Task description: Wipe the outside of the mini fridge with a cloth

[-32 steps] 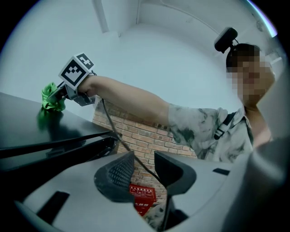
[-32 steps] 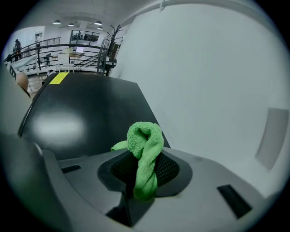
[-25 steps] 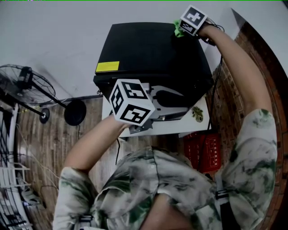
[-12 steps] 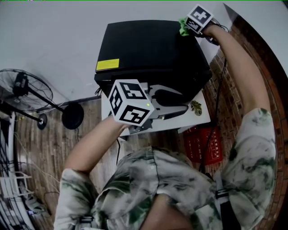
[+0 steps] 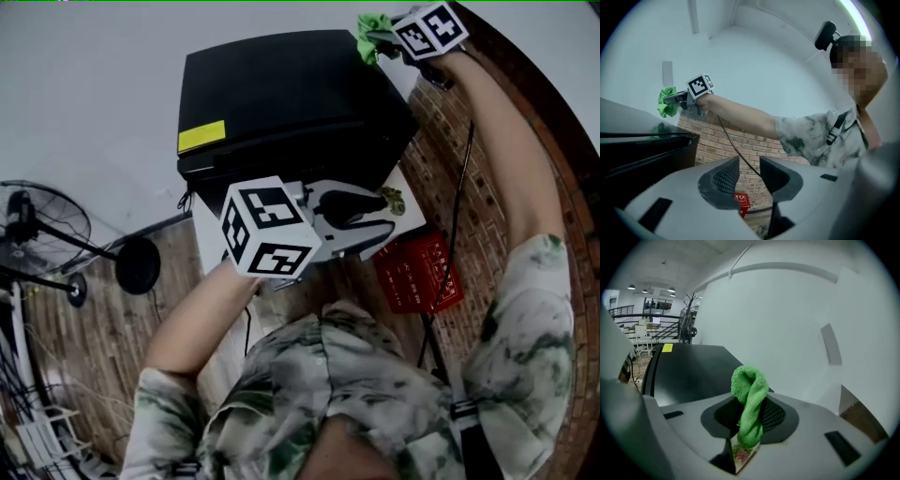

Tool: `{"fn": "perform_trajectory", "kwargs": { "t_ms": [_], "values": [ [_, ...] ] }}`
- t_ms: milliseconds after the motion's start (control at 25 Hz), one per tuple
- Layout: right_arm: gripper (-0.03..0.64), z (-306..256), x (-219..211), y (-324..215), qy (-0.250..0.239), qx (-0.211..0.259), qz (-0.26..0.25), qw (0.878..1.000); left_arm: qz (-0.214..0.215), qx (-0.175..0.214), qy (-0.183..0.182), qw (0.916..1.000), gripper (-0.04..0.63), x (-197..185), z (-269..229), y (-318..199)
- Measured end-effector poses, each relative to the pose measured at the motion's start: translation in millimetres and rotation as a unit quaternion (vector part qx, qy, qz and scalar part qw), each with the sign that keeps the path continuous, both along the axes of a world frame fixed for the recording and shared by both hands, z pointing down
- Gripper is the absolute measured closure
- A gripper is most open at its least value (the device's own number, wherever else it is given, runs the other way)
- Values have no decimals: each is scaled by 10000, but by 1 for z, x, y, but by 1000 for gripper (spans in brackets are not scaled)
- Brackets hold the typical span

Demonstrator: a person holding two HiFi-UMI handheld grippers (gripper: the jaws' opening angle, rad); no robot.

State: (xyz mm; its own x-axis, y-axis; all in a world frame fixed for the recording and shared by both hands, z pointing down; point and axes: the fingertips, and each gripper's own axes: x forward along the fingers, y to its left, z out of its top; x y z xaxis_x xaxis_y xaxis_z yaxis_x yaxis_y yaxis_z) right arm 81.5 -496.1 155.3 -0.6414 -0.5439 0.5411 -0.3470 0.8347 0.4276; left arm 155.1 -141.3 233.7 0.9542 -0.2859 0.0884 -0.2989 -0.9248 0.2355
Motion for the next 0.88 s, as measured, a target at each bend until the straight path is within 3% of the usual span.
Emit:
{"fn": "perform_trajectory", "kwargs": {
  "t_ms": [200, 400, 880],
  "values": [
    [505, -1, 46, 5, -672, -82, 27, 9977, 81, 132, -170, 9997, 459, 32, 16, 1],
    [505, 6, 76, -12, -998, -149, -220, 9947, 41, 131, -249, 9996, 459, 69, 27, -20],
    [505, 45, 69, -55, -1226, -362, -1547, 9797, -710, -65, -162, 9973, 459, 166, 35, -117]
  ]
}}
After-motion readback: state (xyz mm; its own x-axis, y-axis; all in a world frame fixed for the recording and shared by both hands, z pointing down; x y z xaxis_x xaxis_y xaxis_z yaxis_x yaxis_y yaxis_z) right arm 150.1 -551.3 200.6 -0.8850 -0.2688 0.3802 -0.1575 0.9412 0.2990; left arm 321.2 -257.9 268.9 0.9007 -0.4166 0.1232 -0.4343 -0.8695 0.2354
